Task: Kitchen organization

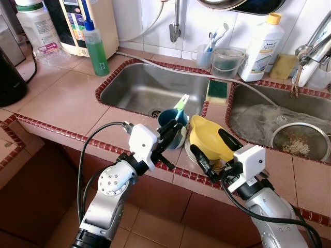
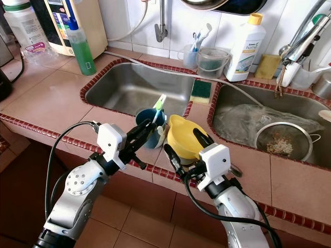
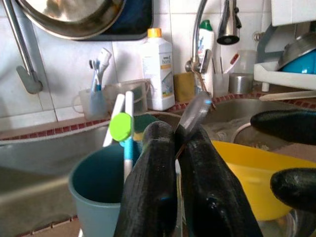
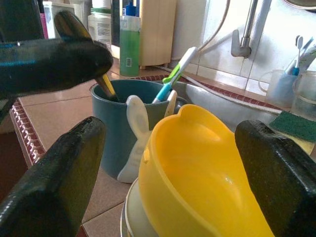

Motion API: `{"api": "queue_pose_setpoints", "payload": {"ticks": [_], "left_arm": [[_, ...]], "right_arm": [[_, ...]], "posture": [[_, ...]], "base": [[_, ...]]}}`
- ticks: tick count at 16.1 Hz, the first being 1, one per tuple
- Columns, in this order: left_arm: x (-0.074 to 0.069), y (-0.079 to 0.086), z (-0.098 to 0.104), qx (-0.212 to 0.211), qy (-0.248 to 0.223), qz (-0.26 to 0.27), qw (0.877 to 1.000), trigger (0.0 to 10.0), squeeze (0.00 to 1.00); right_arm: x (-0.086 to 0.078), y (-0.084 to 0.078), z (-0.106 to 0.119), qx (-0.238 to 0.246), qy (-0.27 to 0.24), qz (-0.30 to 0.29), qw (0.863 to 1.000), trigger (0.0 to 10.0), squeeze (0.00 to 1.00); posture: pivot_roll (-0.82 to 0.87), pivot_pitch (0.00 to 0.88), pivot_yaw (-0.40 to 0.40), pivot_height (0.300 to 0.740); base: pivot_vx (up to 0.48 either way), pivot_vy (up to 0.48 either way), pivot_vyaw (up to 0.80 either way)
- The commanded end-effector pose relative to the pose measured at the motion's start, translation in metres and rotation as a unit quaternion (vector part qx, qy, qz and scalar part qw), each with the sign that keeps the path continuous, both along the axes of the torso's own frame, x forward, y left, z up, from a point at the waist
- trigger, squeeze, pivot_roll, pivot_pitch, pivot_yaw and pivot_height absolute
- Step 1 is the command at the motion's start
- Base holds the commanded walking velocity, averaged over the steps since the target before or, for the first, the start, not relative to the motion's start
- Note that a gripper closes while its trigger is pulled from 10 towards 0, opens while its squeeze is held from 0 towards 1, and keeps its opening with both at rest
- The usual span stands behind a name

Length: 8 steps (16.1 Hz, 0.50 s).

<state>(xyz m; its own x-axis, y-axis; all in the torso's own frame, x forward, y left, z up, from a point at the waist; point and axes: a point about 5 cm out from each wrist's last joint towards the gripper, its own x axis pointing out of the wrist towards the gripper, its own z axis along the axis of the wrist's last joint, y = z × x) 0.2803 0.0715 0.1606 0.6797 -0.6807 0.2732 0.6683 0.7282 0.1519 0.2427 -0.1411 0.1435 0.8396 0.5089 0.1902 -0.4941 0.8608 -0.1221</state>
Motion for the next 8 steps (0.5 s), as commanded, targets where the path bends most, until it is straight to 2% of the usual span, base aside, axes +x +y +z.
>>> {"api": "queue_pose_setpoints", "payload": {"ticks": [1, 5, 6, 7, 8], "left_arm": [[-0.0003, -0.0015, -0.0017, 0.006, 0.007, -0.008, 1.000, 0.0, 0.00], [-0.0001, -0.0023, -0.0010, 0.007, 0.007, -0.011, 1.000, 0.0, 0.00], [-0.0006, -0.0039, -0.0012, 0.022, 0.004, -0.018, 1.000, 0.7, 0.00], [-0.0005, -0.0049, -0.0018, 0.032, 0.005, -0.022, 0.999, 10.0, 0.00], [0.0000, -0.0054, -0.0020, 0.039, 0.006, -0.025, 0.999, 10.0, 0.00]], "right_arm": [[0.0003, 0.0021, 0.0029, -0.002, -0.008, 0.005, 1.000, 10.0, 0.00], [0.0014, 0.0030, 0.0038, -0.001, -0.011, 0.006, 1.000, 10.0, 0.00], [0.0019, 0.0032, 0.0046, 0.000, -0.012, 0.006, 1.000, 10.0, 0.00], [0.0023, 0.0033, 0.0050, 0.000, -0.013, 0.006, 1.000, 10.0, 0.00], [0.0029, 0.0036, 0.0055, 0.000, -0.014, 0.006, 1.000, 10.0, 0.00]], "posture": [[-0.23, 0.088, 0.045, 0.740], [-0.22, 0.087, 0.044, 0.740], [-0.22, 0.087, 0.043, 0.740], [-0.22, 0.085, 0.042, 0.740], [-0.22, 0.084, 0.042, 0.740]], "base": [[0.000, 0.000, 0.00], [0.000, 0.000, 0.00], [0.000, 0.000, 0.00], [0.000, 0.000, 0.00], [0.000, 0.000, 0.00]]}}
